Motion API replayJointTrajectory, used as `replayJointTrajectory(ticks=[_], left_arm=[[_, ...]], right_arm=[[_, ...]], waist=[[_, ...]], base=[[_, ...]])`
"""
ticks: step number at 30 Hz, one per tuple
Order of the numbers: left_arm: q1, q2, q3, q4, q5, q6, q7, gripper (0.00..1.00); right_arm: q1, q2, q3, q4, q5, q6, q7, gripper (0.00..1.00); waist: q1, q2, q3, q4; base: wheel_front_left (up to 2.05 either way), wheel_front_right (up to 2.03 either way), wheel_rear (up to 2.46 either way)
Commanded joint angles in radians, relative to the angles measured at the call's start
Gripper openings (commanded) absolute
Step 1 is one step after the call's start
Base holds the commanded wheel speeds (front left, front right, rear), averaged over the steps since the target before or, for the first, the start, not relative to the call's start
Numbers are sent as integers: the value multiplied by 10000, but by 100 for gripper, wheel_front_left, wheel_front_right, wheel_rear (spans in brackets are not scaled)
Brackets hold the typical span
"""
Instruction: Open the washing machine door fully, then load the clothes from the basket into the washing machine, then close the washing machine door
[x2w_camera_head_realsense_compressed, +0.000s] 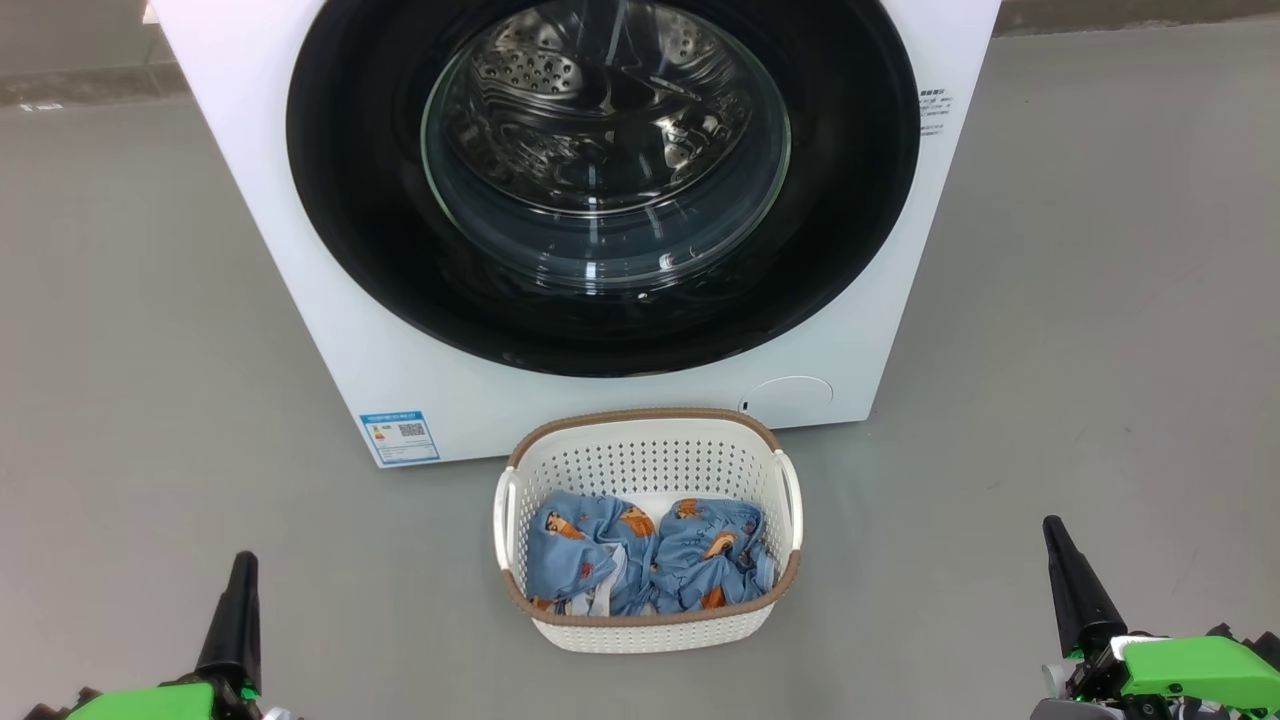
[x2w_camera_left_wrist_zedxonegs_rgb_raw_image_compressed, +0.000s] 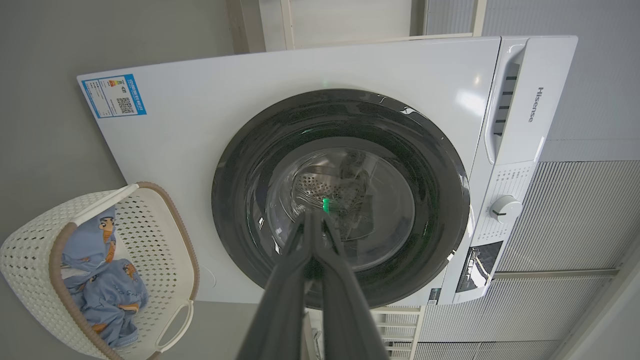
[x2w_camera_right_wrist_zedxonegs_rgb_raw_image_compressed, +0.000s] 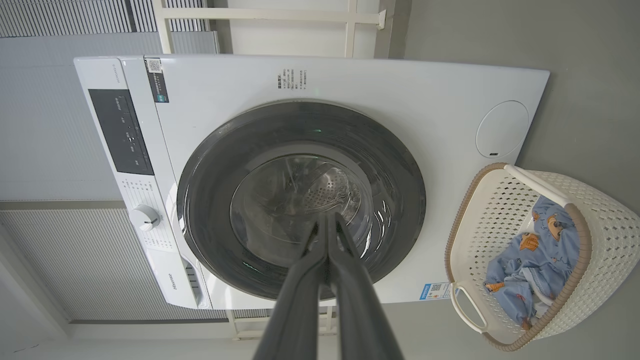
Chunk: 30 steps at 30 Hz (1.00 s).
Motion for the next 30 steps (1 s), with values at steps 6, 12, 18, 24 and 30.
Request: replayJointTrajectory(ticks=[6,12,18,24,30], left_arm=[[-230,158,327,-196,44,-115,33,0],[-230,158,327,-196,43,-115,33,0],[-230,158,326,-196,43,-115,33,0],[-230,158,326,-196,43,-115,32,0],[-230,158,326,-196,42,-115,32,0]], right_arm=[[-407,-93,256,-248,34,16,75,0],[-407,-93,256,-248,34,16,75,0],[-407,-93,256,-248,34,16,75,0],[-407,-93,256,-248,34,16,75,0],[-407,-93,256,-248,34,16,75,0]], waist=[[0,-1,0,0],[0,-1,0,0],[0,-1,0,0],[0,-1,0,0],[0,-1,0,0]], base=[[0,0,0],[0,0,0],[0,0,0],[0,0,0],[0,0,0]])
